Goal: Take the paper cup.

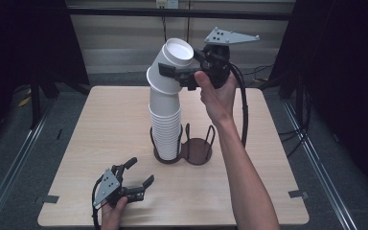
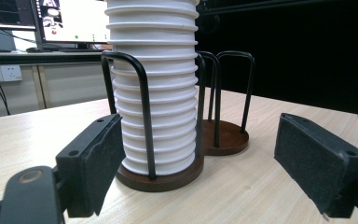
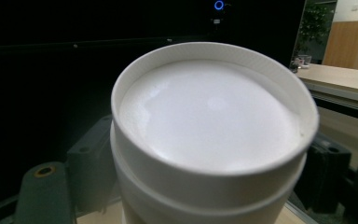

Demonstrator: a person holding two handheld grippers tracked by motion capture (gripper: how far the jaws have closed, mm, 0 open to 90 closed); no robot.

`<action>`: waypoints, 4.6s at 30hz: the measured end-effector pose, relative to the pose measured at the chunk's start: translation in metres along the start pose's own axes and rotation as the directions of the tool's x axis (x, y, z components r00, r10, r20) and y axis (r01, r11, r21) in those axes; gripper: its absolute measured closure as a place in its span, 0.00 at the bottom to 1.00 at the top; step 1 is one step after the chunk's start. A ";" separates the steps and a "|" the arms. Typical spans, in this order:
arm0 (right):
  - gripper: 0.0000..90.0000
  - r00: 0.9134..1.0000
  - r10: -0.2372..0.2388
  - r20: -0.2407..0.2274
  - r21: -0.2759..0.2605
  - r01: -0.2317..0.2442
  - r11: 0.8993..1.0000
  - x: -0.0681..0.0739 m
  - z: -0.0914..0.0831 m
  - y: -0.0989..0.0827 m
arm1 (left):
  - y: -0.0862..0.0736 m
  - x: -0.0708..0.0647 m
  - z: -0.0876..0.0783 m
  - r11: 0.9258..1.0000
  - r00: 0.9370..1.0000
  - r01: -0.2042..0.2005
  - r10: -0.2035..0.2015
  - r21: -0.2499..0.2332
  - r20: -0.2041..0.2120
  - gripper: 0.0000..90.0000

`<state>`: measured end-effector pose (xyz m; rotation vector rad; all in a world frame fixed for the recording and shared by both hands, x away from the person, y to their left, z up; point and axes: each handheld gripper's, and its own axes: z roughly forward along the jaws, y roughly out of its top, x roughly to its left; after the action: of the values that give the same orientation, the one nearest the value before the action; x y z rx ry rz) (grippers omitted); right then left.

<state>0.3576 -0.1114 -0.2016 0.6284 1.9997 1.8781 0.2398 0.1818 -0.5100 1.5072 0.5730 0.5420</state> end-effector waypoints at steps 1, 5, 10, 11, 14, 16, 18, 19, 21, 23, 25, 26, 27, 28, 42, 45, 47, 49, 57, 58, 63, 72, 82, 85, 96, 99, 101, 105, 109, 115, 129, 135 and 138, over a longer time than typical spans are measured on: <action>0.23 1.000 0.002 -0.001 -0.005 -0.002 1.000 0.000 -0.002 0.000 | 0.000 0.000 0.000 1.000 1.000 0.002 -0.002 0.000 0.001 0.18; 0.23 1.000 0.002 0.004 -0.021 -0.002 1.000 0.000 -0.010 -0.002 | 0.000 0.000 0.000 1.000 1.000 0.000 0.000 0.000 0.002 0.18; 0.23 1.000 0.009 0.017 -0.025 -0.008 1.000 0.001 -0.020 -0.004 | 0.000 0.000 0.000 1.000 1.000 -0.002 0.002 0.001 0.002 0.17; 0.23 1.000 0.009 0.017 -0.025 -0.008 1.000 0.001 -0.020 -0.004 | 0.000 0.000 0.000 1.000 1.000 -0.002 0.002 0.001 0.002 0.17; 0.23 1.000 0.009 0.019 -0.035 -0.008 0.999 0.001 -0.027 -0.005 | 0.000 0.000 0.000 1.000 1.000 -0.002 0.002 0.001 0.002 0.17; 0.23 1.000 0.010 0.021 -0.037 -0.009 0.999 0.001 -0.031 -0.006 | 0.000 0.000 0.000 1.000 1.000 0.000 0.000 0.000 0.002 0.17; 0.23 1.000 0.011 0.023 -0.038 -0.010 0.999 0.001 -0.032 -0.007 | 0.000 0.000 0.000 1.000 1.000 -0.001 0.001 0.000 0.002 0.17; 0.23 1.000 0.012 0.024 -0.040 -0.011 0.999 0.001 -0.034 -0.008 | 0.000 0.000 0.000 1.000 1.000 0.000 0.000 0.000 0.002 0.17; 0.23 1.000 0.013 0.026 -0.045 -0.012 0.999 0.001 -0.039 -0.010 | 0.000 0.000 0.000 1.000 1.000 -0.001 0.001 0.000 0.002 0.17; 0.23 0.999 0.012 0.030 -0.047 -0.010 0.999 0.001 -0.044 -0.011 | 0.000 0.000 0.000 1.000 1.000 0.000 0.000 -0.001 0.003 0.17; 0.23 0.999 0.010 0.036 -0.055 -0.008 0.998 0.001 -0.052 -0.012 | 0.000 0.000 0.000 1.000 1.000 -0.002 0.002 0.000 0.003 0.17; 0.23 0.999 0.010 0.038 -0.056 -0.007 0.998 0.001 -0.054 -0.013 | 0.000 0.000 0.000 1.000 1.000 0.000 0.000 -0.001 0.003 0.17; 0.23 0.999 0.011 0.041 -0.059 -0.009 0.998 0.001 -0.058 -0.013 | 0.000 0.000 0.000 1.000 1.000 0.000 0.000 -0.001 0.003 0.17; 0.23 0.999 0.007 0.051 -0.058 -0.004 0.998 0.001 -0.064 -0.014 | 0.000 0.000 0.000 1.000 1.000 -0.001 0.001 0.000 0.003 0.17; 0.24 0.998 0.013 0.069 -0.022 -0.012 1.000 0.002 -0.093 -0.040 | 0.000 0.000 0.000 1.000 1.000 -0.007 0.007 0.002 -0.012 0.18; 0.24 0.998 0.008 0.068 -0.015 -0.007 1.000 0.004 -0.095 -0.045 | 0.000 0.001 0.000 1.000 1.000 -0.016 0.016 0.003 -0.009 0.17; 0.24 0.998 0.005 0.067 -0.003 -0.005 1.000 0.006 -0.096 -0.049 | 0.000 0.001 0.000 1.000 1.000 -0.011 0.011 0.003 -0.004 0.17; 0.24 0.998 0.003 0.070 0.012 -0.004 1.000 0.007 -0.098 -0.054 | 0.000 0.000 0.001 1.000 1.000 0.001 -0.001 0.003 -0.001 0.17; 0.24 0.998 0.003 0.067 0.040 -0.006 0.999 0.012 -0.099 -0.077 | 0.003 0.000 0.005 0.998 0.999 -0.008 0.006 0.057 0.037 0.17; 0.24 0.998 0.009 0.064 0.037 -0.012 0.999 0.013 -0.099 -0.080 | 0.003 0.000 0.005 0.998 0.999 -0.015 0.013 0.060 0.038 0.17; 0.24 0.999 0.019 0.046 0.045 -0.021 0.999 0.016 -0.096 -0.096 | 0.006 0.002 0.004 0.998 0.998 0.000 -0.004 0.066 0.064 0.18; 0.24 0.999 0.043 0.028 0.066 -0.044 0.997 0.022 -0.093 -0.123 | 0.021 -0.003 0.006 0.998 0.992 0.001 -0.008 0.061 0.125 0.19; 0.24 0.998 0.057 0.023 0.111 -0.059 0.992 0.026 -0.089 -0.148 | 0.029 -0.009 0.015 0.998 0.982 0.014 -0.026 0.064 0.189 0.19; 0.24 0.997 0.073 0.015 0.100 -0.074 0.992 0.028 -0.090 -0.155 | 0.031 -0.012 0.018 0.997 0.978 0.008 -0.022 0.071 0.207 0.18; 0.24 0.995 0.097 -0.027 0.123 -0.092 0.988 0.039 -0.079 -0.178 | 0.037 -0.019 0.023 0.997 0.969 -0.031 0.013 0.071 0.248 0.18; 0.24 0.995 0.098 -0.033 0.124 -0.093 0.988 0.041 -0.078 -0.181 | 0.039 -0.020 0.024 0.997 0.966 -0.044 0.026 0.064 0.256 0.18; 0.24 0.994 0.099 -0.038 0.131 -0.093 0.987 0.043 -0.077 -0.184 | 0.040 -0.021 0.024 0.998 0.965 -0.043 0.028 0.051 0.260 0.18; 0.24 0.994 0.099 -0.035 0.141 -0.093 0.986 0.046 -0.075 -0.189 | 0.041 -0.022 0.025 0.998 0.959 -0.035 0.019 0.051 0.282 0.17; 0.24 0.993 0.104 -0.053 0.142 -0.096 0.985 0.049 -0.075 -0.194 | 0.041 -0.025 0.027 0.997 0.953 -0.050 0.031 0.054 0.302 0.17; 0.24 0.991 0.112 -0.076 0.163 -0.098 0.982 0.053 -0.072 -0.204 | 0.038 -0.032 0.033 0.997 0.941 -0.052 0.027 0.065 0.338 0.17; 0.24 0.983 0.132 -0.126 0.211 -0.104 0.972 0.063 -0.056 -0.223 | 0.039 -0.037 0.040 0.996 0.927 -0.059 0.029 0.069 0.373 0.17; 0.24 0.978 0.155 -0.143 0.207 -0.123 0.971 0.063 -0.053 -0.229 | 0.037 -0.039 0.047 0.994 0.926 -0.060 0.021 0.092 0.378 0.13; 0.24 0.977 0.154 -0.150 0.204 -0.122 0.971 0.064 -0.051 -0.230 | 0.034 -0.040 0.051 0.993 0.924 -0.047 0.001 0.109 0.381 0.11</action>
<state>0.2551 -0.1295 -0.4228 0.7007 2.3219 1.8820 0.2434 0.1169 -0.4763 1.6790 0.2854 0.2240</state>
